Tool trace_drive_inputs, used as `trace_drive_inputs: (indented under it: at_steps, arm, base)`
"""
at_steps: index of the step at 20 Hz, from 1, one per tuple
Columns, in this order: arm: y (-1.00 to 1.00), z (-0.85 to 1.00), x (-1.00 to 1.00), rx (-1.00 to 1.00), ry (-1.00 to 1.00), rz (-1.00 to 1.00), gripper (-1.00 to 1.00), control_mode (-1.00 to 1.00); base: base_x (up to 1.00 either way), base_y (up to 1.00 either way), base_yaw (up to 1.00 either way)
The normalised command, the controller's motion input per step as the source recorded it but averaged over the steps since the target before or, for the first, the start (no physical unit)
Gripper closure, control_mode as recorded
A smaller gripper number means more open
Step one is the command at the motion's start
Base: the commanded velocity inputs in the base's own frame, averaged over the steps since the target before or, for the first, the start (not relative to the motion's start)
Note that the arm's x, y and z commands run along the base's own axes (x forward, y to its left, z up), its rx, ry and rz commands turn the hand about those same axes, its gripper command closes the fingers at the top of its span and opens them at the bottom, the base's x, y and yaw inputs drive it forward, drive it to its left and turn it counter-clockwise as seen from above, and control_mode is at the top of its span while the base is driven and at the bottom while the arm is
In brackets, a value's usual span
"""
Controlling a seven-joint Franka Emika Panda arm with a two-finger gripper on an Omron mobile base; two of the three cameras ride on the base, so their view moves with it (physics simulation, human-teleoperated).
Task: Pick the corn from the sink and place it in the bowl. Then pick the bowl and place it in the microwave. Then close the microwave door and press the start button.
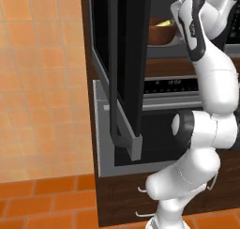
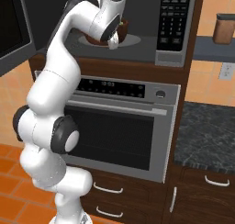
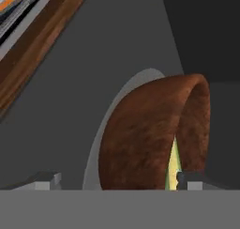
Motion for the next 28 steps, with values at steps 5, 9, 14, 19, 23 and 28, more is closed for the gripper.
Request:
trace_drive_inputs:
  at_steps: [5,9,14,19,23,28]
  arm:
    - [0.34,-0.25,-0.8,-0.01,-0.03,0.0,-1.0,-1.0]
    - [-0.05,-0.03,-0.81,-0.22,-0.13,-0.01,-1.0,-1.0]
    - [0.0,-0.16,-0.6,-0.38,-0.07,-0.02,-1.0,-1.0]
    - [0.0,-0.39,-0.19,-0.31,0.0,0.0,-1.0,-1.0]
    - [0.04,-0.31,-0.13,-0.34,0.0,-0.01,-1.0,-1.0]
    - [0.13,-0.24,-0.13,-0.35,0.0,-0.04,-1.0,-1.0]
  base:
    - [0.0,0.0,0.0]
    - [0.0,0.0,0.0]
    - [0.0,0.0,0.0]
    - [0.0,0.0,0.0]
    - [0.0,0.0,0.0]
    - [0.0,0.0,0.0]
